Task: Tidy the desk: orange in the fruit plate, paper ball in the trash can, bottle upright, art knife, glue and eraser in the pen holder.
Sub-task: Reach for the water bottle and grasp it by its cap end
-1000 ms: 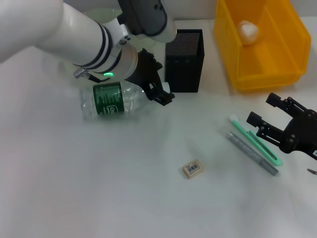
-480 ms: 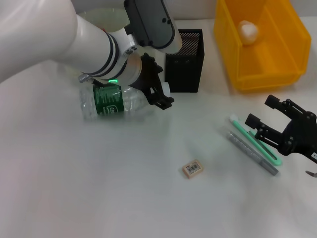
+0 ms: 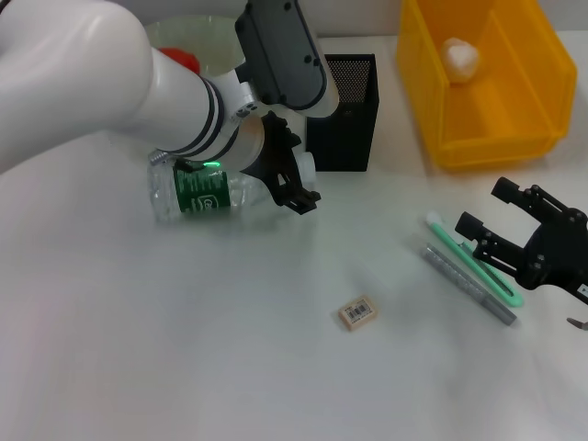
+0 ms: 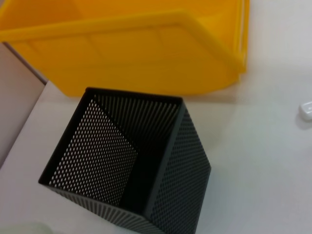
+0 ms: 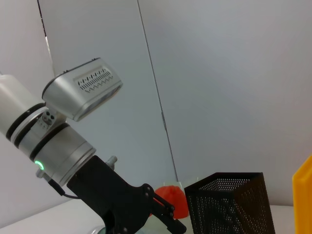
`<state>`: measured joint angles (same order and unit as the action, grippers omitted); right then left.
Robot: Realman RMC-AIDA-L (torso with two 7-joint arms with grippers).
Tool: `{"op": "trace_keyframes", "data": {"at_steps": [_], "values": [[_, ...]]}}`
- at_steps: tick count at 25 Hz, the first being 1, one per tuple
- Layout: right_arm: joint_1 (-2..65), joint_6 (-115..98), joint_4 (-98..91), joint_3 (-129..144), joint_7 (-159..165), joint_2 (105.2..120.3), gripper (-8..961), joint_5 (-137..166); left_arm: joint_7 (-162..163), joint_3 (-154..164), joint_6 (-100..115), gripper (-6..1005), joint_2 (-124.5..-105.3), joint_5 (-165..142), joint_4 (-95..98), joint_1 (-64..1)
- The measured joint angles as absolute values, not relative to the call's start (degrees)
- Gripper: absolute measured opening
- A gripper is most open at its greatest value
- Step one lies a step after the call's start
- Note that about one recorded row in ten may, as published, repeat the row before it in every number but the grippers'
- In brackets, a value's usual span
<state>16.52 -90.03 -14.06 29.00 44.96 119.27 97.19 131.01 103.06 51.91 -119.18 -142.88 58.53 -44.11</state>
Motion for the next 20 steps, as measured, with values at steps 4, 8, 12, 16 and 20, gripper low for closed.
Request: {"op": "trace_keyframes", "data": {"at_steps": [4, 8, 12, 16, 20], "values": [[16.52, -89.87, -14.06, 29.0, 44.93, 119.27, 790, 97.19, 131.02, 103.1, 51.15, 824, -119.18, -142.81, 57.54, -44.22], [16.55, -89.25, -14.06, 29.0, 44.91, 119.27, 791, 97.19, 132.14, 103.1, 51.91, 823, -119.18, -142.99, 57.34, -44.68], [16.61, -89.07, -14.06, 29.0, 44.82, 119.27, 791, 97.19, 133.83, 103.1, 53.22, 822, -119.18, -143.13, 56.27, -45.84], [16.56, -88.7, -14.06, 29.0, 44.76, 119.27, 791, 97.19, 134.48, 103.09, 54.69, 820, -119.18, -143.12, 55.63, -46.72], [16.52, -88.24, -14.06, 29.0, 44.72, 119.27, 790, 97.2, 134.72, 102.62, 56.95, 819, -119.18, -142.61, 56.2, -47.01]]}}
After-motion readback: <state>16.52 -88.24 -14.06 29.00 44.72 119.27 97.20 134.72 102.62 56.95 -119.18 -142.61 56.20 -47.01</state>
